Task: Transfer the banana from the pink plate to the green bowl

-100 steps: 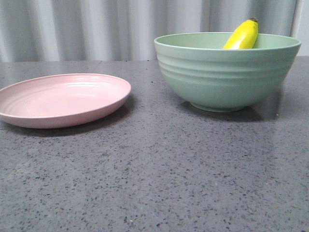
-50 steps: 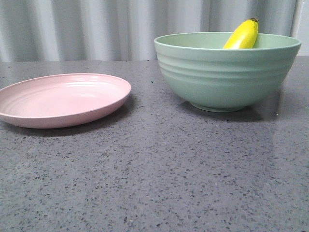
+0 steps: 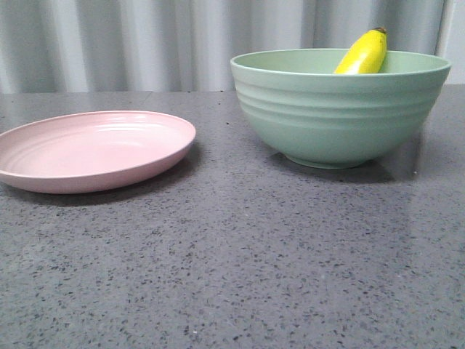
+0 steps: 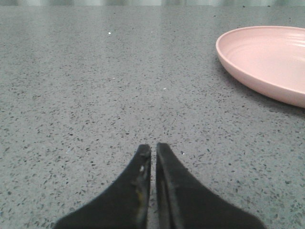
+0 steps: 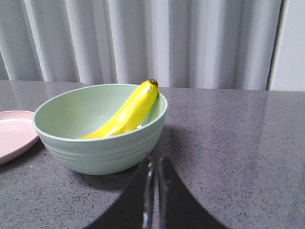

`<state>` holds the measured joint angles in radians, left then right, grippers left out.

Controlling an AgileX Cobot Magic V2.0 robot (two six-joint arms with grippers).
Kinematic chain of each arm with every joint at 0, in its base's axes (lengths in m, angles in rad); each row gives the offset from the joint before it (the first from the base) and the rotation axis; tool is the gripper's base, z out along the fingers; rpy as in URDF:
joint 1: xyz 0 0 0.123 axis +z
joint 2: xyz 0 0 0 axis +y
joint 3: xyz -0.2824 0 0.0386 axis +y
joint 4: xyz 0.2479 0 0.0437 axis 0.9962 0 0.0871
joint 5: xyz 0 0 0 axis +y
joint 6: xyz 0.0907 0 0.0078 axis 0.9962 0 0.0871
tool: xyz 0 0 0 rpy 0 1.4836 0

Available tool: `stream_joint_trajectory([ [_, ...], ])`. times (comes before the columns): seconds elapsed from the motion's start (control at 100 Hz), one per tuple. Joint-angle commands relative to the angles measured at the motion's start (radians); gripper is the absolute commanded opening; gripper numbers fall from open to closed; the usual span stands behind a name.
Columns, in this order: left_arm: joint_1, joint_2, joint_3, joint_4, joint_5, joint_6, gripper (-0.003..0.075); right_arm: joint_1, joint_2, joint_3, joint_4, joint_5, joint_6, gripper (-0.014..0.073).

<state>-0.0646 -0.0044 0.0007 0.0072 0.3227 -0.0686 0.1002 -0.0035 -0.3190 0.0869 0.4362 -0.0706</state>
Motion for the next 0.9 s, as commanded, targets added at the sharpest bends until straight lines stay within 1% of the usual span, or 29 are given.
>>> stream_joint_trajectory([
  [0.0, 0.002, -0.033, 0.026, -0.007, -0.037, -0.010, -0.0019, -0.038, 0.012, 0.019, -0.019, -0.129, -0.012, -0.0074],
  [0.09, 0.002, -0.033, 0.026, -0.007, -0.037, -0.010, -0.0019, -0.102, 0.012, 0.101, -0.021, -0.253, -0.003, -0.0074],
  [0.22, 0.002, -0.033, 0.026, -0.007, -0.037, -0.010, -0.0019, -0.184, 0.010, 0.250, -0.021, -0.442, 0.095, -0.0074],
  [0.27, 0.002, -0.033, 0.026, -0.007, -0.037, -0.010, -0.0019, -0.198, 0.010, 0.298, -0.041, -0.497, 0.135, -0.0074],
  [0.34, 0.002, -0.033, 0.026, -0.007, -0.037, -0.010, -0.0019, -0.203, 0.010, 0.345, -0.087, -0.527, 0.182, -0.0074],
  [0.37, 0.002, -0.033, 0.026, -0.007, -0.037, -0.010, -0.0019, -0.203, 0.010, 0.361, -0.114, -0.521, 0.208, -0.0074],
  [0.4, 0.002, -0.033, 0.026, -0.007, -0.037, -0.010, -0.0019, -0.203, 0.005, 0.358, -0.137, -0.456, 0.221, -0.0074],
  [0.5, 0.002, -0.032, 0.026, -0.007, -0.037, -0.010, -0.0019, -0.203, -0.027, 0.358, -0.149, -0.360, 0.219, -0.0074],
  [0.66, 0.002, -0.032, 0.026, -0.007, -0.037, -0.010, -0.0019, -0.203, -0.027, 0.358, -0.155, -0.206, 0.215, -0.0074],
  [0.72, 0.002, -0.032, 0.026, -0.007, -0.037, -0.010, -0.0019, -0.203, -0.027, 0.358, -0.155, -0.144, 0.191, -0.0074],
  [0.78, 0.002, -0.032, 0.026, -0.007, -0.037, -0.010, -0.0019, -0.203, -0.027, 0.358, -0.155, -0.144, 0.157, -0.0074],
  [0.89, 0.002, -0.032, 0.026, -0.007, -0.037, -0.010, -0.0019, -0.203, -0.027, 0.358, -0.155, -0.145, 0.155, -0.0074],
])
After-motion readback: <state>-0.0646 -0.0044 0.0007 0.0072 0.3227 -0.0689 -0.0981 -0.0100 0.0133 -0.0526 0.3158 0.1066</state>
